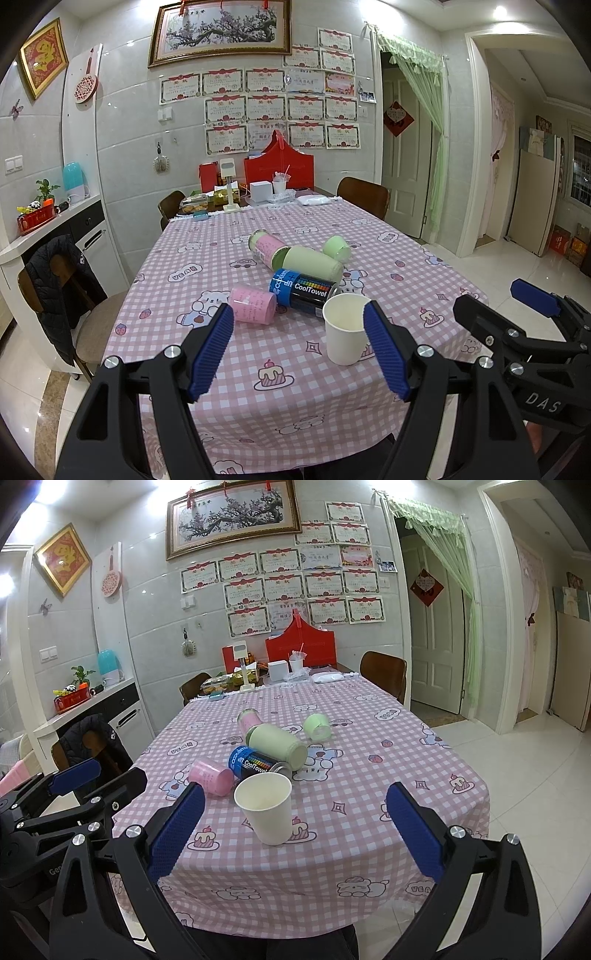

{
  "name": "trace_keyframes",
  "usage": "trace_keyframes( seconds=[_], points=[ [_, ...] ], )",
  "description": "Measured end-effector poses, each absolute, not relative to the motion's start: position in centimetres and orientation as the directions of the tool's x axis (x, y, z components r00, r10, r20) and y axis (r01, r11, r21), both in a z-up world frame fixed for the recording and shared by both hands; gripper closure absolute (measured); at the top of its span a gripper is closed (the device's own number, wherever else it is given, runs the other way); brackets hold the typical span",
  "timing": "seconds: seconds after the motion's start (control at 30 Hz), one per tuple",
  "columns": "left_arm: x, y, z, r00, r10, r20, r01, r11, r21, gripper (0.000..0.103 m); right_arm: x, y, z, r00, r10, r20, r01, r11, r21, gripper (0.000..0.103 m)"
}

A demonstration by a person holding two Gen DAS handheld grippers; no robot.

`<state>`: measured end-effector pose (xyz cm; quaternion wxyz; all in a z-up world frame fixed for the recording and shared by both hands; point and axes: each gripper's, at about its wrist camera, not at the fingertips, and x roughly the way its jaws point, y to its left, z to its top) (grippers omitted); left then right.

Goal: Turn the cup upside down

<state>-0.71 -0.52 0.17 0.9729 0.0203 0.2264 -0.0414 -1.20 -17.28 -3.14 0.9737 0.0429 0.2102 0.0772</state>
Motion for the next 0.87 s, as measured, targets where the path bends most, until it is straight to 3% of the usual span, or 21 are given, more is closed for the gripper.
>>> trace_keyframes(
  seconds=[0.87],
  points=[
    [0.13,-1.13,-0.34,0.884,-0.069,-0.463,0.091,0.995,0.027,0.031,-0.99,-17.87,-3.47,0.892,0.18,-0.414,-0.133,0.981,0.141,0.008]
  ],
)
